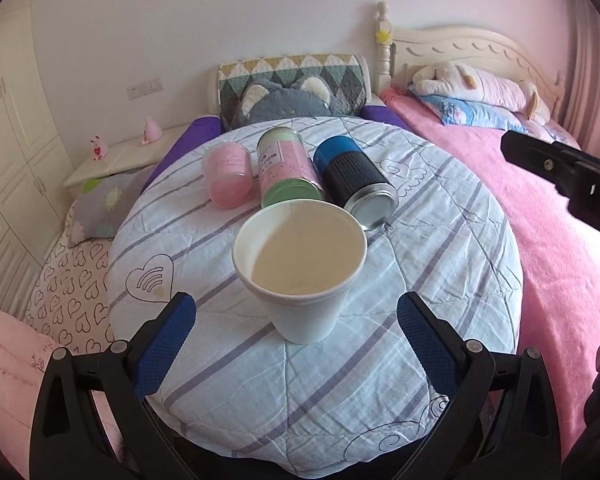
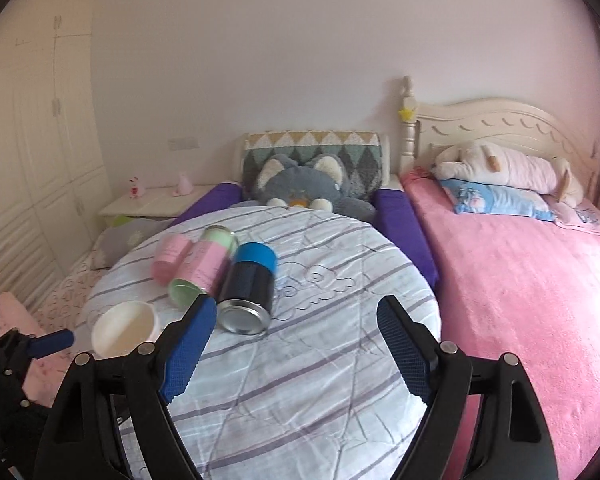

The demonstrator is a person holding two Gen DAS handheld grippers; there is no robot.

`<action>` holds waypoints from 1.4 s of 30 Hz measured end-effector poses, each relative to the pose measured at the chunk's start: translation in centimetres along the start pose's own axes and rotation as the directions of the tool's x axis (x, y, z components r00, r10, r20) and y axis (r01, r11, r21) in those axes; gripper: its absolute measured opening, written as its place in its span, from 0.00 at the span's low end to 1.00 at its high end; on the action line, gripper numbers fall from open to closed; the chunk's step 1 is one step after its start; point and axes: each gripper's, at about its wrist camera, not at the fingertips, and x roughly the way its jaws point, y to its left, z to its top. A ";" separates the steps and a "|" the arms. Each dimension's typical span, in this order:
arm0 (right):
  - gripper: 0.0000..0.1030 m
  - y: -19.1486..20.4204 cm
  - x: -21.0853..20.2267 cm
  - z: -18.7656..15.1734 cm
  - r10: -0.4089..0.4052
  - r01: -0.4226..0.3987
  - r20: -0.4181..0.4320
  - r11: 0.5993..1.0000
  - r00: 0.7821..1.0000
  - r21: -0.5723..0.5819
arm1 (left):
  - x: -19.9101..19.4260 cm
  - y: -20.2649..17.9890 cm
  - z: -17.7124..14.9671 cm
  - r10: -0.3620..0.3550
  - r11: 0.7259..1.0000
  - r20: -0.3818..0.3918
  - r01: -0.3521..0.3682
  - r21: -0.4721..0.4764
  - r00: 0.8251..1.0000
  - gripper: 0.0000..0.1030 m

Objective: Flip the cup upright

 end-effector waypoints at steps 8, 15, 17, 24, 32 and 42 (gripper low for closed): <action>0.81 -0.6 1.0 -0.2 0.023 -0.023 -0.021 0.999 1.000 0.029 | -1.1 0.1 0.2 0.041 0.998 0.051 -0.038 -0.052 0.998 0.99; 0.81 -0.3 0.4 -0.5 0.033 -0.033 0.001 0.999 0.999 0.022 | -1.4 0.3 0.1 0.084 0.993 0.080 -0.077 -0.086 0.993 0.99; 0.81 -0.2 0.4 -0.7 0.037 -0.037 0.002 0.999 0.999 0.019 | -1.3 0.3 0.1 0.094 0.992 0.082 -0.086 -0.088 0.992 0.99; 0.81 0.4 0.5 -1.1 0.059 -0.059 -0.009 0.998 0.998 -0.002 | -1.4 0.3 -0.2 0.129 0.987 0.109 -0.117 -0.110 0.986 0.99; 0.81 0.9 -0.2 -1.2 0.087 -0.086 0.018 0.996 0.996 -0.025 | -2.1 0.1 -0.5 0.142 0.984 0.141 -0.125 -0.124 0.980 1.00; 0.81 1.0 -0.4 -1.2 0.118 -0.117 0.035 0.993 0.992 -0.025 | -2.2 0.0 -0.7 0.169 0.981 0.151 -0.150 -0.126 0.974 1.00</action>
